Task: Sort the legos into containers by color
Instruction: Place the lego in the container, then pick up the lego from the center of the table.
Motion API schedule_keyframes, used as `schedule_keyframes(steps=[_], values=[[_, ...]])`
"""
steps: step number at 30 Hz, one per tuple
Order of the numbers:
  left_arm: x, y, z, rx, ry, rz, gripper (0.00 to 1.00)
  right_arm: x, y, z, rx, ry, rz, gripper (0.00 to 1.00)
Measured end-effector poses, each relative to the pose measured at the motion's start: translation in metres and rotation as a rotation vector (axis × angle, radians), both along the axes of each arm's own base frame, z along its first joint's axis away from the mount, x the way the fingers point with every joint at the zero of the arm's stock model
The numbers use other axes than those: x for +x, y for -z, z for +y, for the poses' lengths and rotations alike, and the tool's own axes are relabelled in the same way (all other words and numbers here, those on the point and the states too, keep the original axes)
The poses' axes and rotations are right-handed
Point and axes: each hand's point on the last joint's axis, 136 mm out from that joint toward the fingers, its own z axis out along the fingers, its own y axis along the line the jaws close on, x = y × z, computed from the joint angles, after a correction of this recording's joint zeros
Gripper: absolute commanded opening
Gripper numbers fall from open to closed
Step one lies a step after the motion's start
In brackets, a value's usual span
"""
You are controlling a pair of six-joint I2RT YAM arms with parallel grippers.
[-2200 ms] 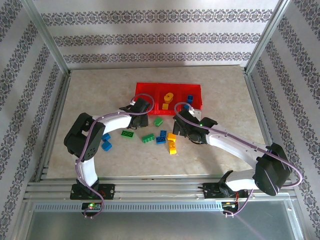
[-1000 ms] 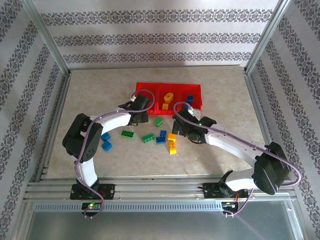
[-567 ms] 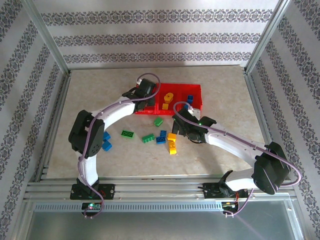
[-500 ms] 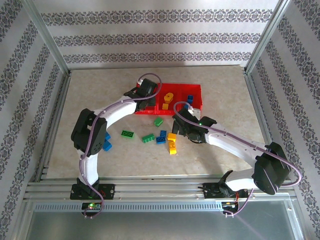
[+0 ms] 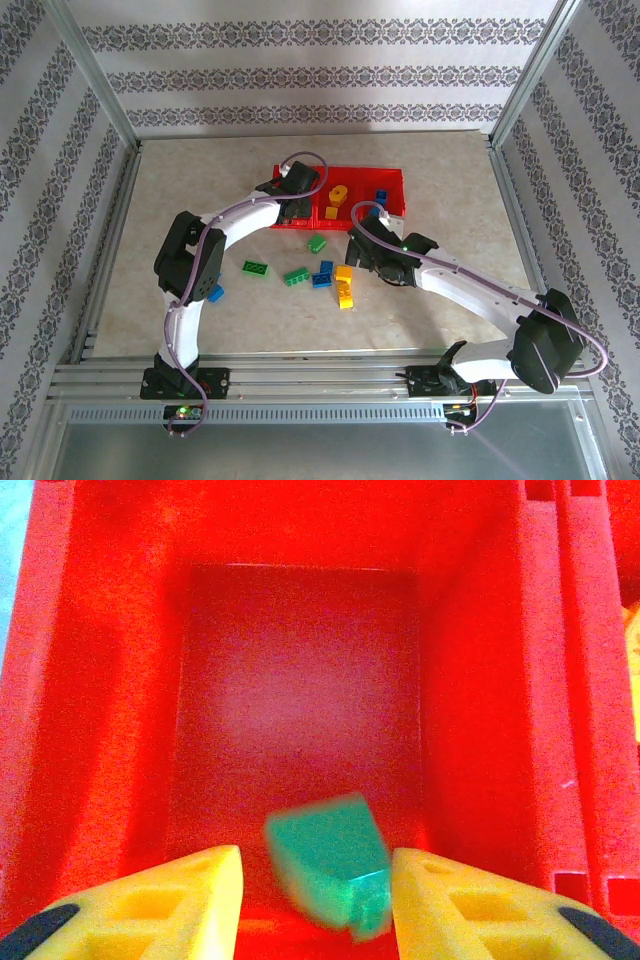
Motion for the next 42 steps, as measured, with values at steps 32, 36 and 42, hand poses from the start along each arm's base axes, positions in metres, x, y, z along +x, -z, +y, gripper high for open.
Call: schedule_keyframes(steps=[32,36,42], values=[[-0.103,-0.007,-0.036,-0.144,0.168,0.083,0.65,0.0,-0.002,-0.016,0.013,0.087,-0.026,0.98],[-0.108,0.008,-0.05,-0.13,0.204,0.11,0.65,-0.001,-0.003,-0.017,0.022,0.097,-0.03,0.98],[-0.105,0.03,-0.056,-0.098,0.216,0.146,0.65,0.001,-0.006,-0.02,0.033,0.113,-0.04,0.98]])
